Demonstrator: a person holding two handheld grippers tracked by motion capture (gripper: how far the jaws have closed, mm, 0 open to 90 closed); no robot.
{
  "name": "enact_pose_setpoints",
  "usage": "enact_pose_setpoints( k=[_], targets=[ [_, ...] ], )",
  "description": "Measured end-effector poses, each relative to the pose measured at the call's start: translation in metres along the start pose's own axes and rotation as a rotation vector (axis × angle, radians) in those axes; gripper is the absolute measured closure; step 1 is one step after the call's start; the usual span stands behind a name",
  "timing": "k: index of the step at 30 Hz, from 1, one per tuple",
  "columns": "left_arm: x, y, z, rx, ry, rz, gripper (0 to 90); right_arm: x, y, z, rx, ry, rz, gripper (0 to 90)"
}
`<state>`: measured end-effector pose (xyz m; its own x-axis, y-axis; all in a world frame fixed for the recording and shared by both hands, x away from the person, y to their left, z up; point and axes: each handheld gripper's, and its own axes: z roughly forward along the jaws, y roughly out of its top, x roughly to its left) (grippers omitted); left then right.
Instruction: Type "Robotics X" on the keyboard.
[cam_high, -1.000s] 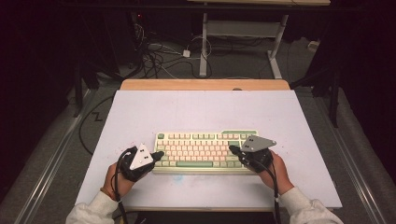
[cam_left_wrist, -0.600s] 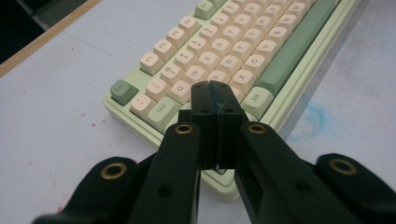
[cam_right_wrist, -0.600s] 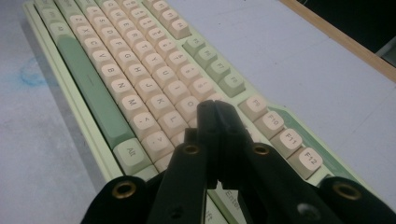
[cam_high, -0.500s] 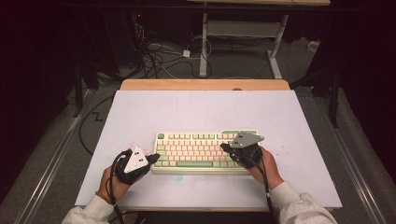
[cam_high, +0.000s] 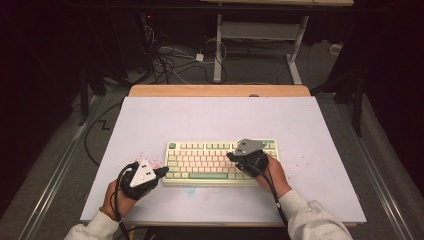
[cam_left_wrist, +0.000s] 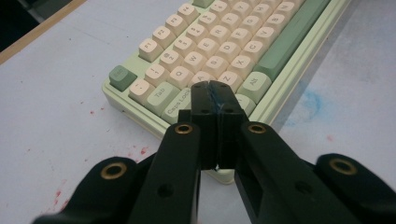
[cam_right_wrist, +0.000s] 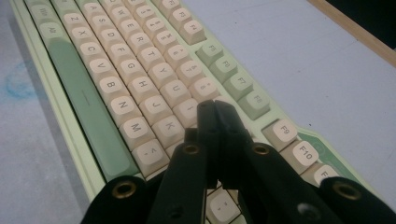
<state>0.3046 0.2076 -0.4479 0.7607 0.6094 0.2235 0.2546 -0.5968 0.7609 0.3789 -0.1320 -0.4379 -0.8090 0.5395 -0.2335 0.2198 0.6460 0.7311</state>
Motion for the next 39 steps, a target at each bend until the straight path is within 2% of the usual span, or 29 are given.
enact_pose_setpoints(
  k=[11,13,19,24,35,39],
  targets=[
    [0.0,-0.002,-0.001,0.0,-0.007,0.0,87.4,-0.001,0.004,0.015,0.04,0.002,0.002,90.0],
    [0.0,-0.002,-0.001,0.001,-0.01,0.0,87.4,0.0,0.005,0.018,0.059,-0.011,0.001,90.0],
    [0.0,-0.003,0.001,0.007,-0.017,0.001,87.4,0.0,0.006,0.02,0.069,-0.011,-0.002,90.0],
    [0.0,-0.003,0.002,0.014,-0.015,0.0,87.4,0.001,0.006,0.021,0.078,-0.03,-0.025,90.0],
    [0.001,-0.003,0.004,0.02,-0.016,-0.008,87.4,0.004,0.007,0.023,0.083,-0.027,-0.025,90.0],
    [0.001,-0.004,0.005,0.021,-0.017,-0.006,87.4,0.004,0.007,0.024,0.112,-0.011,-0.035,90.0]
  ],
)
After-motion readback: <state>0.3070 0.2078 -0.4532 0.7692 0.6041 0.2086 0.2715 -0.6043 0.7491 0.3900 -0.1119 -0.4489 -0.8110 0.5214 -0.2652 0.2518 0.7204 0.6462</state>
